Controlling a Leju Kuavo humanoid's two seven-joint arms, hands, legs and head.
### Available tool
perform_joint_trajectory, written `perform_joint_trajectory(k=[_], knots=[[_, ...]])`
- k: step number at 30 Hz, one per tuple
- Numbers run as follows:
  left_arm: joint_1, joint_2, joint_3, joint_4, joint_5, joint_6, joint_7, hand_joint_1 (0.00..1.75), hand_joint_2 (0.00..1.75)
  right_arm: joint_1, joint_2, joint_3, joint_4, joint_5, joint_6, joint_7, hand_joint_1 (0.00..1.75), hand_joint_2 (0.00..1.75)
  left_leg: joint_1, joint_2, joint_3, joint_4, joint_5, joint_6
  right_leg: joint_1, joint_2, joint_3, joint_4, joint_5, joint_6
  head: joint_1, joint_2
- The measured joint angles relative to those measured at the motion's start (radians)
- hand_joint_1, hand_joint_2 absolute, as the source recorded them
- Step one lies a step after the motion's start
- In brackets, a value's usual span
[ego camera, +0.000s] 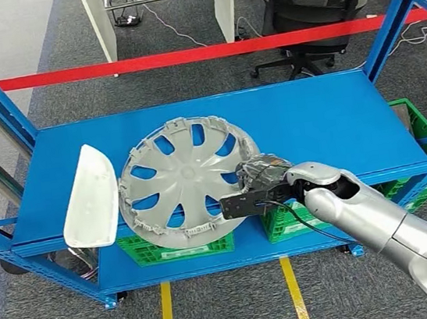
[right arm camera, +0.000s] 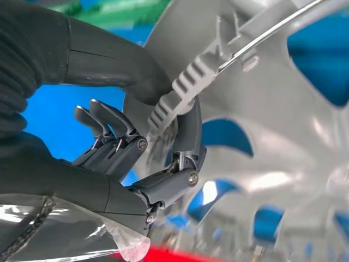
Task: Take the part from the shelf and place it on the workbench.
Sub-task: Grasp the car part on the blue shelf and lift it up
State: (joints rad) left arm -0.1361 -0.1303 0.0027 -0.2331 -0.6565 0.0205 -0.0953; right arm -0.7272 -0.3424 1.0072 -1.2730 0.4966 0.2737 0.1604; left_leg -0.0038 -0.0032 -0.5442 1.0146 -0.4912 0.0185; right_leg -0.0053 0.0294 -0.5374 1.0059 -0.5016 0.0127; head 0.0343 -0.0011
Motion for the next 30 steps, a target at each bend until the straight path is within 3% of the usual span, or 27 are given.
perform_joint_trajectory(k=[4,11,17,24,30], knots=[[0.007,0.001,0.018,0.000,0.017,0.020,-0.009,0.00,1.75,0.063,-0.026,-0.015,-0.093,0.172,-0.174,0.048,1.75,1.75,0.000,-0.002,-0.001,0.000,0.000,0.000,0.000,-0.002,0.000,0.000,0.000,0.000,0.000,0.000],[0.025,0.003,0.081,0.000,0.067,0.045,-0.042,0.00,1.75,0.376,-0.050,-0.173,-0.392,0.535,-0.393,0.064,1.75,1.75,0.001,-0.007,-0.006,0.000,0.000,0.000,0.000,-0.006,-0.004,0.000,-0.002,0.000,0.000,0.000],[0.028,0.004,0.116,0.000,0.074,0.049,-0.052,0.00,1.75,0.524,-0.054,-0.255,-0.531,0.630,-0.450,0.039,1.75,1.75,0.001,-0.007,-0.007,0.000,0.000,0.000,0.000,-0.007,-0.005,0.000,-0.002,0.000,0.000,0.000],[0.031,0.003,0.146,0.000,0.078,0.047,-0.066,0.00,1.75,0.716,-0.051,-0.307,-0.671,0.811,-0.657,0.007,1.75,1.75,0.000,-0.008,-0.008,0.000,0.000,0.000,0.000,-0.008,-0.005,0.000,-0.002,0.000,0.000,0.000],[0.030,0.003,0.155,0.000,0.065,0.048,-0.066,0.00,1.75,0.810,-0.028,-0.325,-0.755,0.912,-0.804,-0.008,1.75,1.75,0.000,-0.008,-0.008,0.000,0.000,0.000,0.000,-0.008,-0.005,0.000,-0.002,0.000,0.000,0.000]])
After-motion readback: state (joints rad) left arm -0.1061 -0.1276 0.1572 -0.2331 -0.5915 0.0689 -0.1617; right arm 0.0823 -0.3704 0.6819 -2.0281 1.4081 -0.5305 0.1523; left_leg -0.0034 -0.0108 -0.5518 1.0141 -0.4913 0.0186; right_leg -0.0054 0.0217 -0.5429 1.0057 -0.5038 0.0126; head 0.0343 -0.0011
